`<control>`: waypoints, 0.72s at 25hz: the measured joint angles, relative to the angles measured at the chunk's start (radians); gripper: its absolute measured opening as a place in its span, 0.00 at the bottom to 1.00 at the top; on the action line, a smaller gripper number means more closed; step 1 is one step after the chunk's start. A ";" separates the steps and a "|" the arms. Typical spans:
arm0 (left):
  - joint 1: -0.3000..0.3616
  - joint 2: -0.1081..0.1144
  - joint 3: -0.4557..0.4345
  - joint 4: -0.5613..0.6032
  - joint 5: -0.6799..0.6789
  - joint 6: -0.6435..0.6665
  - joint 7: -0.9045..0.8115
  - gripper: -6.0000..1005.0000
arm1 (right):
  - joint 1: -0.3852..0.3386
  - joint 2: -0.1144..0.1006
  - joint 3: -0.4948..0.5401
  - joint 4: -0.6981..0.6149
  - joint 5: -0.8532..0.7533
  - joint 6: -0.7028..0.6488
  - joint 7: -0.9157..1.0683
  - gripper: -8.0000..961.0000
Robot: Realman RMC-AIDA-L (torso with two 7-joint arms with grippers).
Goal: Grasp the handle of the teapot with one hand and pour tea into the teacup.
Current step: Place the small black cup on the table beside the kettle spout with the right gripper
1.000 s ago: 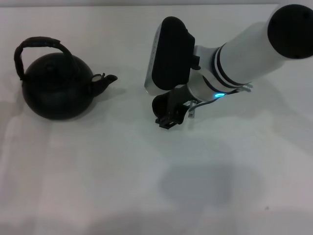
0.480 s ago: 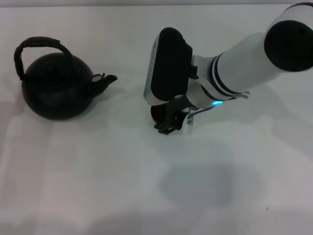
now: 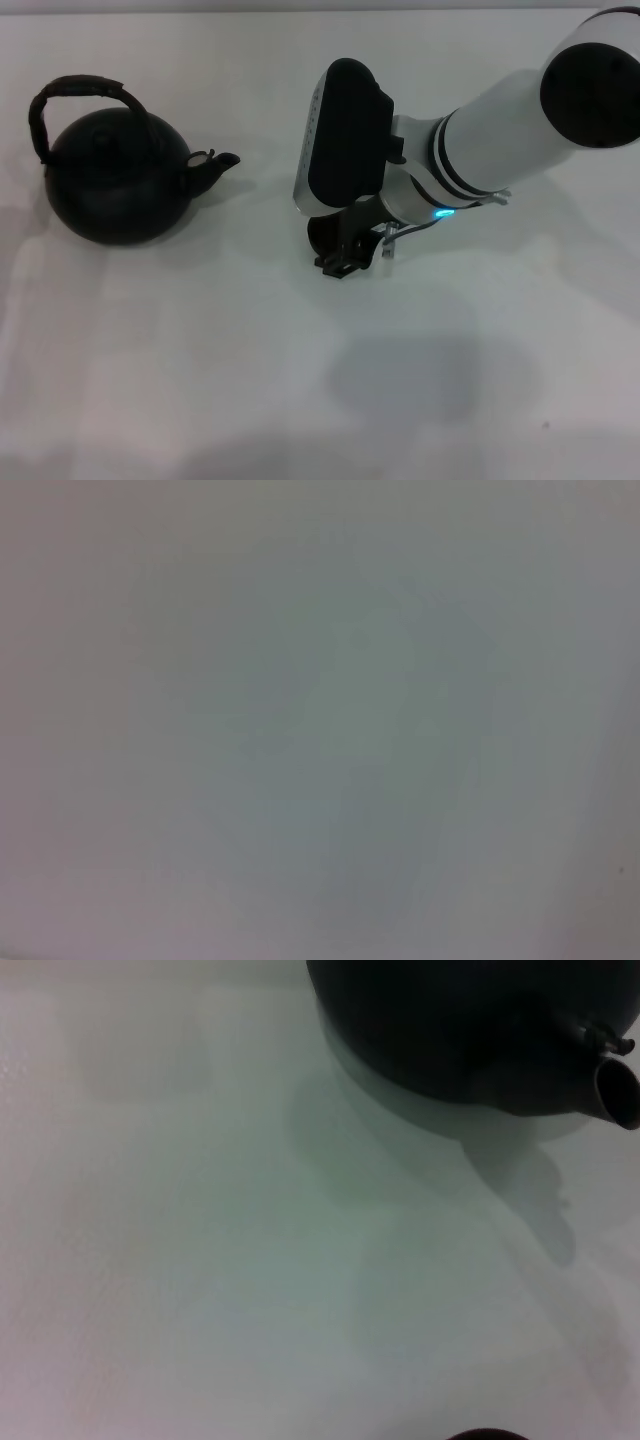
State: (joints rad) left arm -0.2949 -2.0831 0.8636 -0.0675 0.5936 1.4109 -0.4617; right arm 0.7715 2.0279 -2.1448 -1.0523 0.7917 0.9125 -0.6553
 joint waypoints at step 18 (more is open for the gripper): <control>0.003 0.002 0.000 0.002 0.000 0.002 0.000 0.83 | -0.012 -0.001 0.014 -0.016 0.038 -0.022 -0.010 0.87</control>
State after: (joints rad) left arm -0.2917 -2.0815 0.8636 -0.0659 0.5936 1.4127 -0.4617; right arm 0.7598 2.0267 -2.1307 -1.0682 0.8300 0.8901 -0.6654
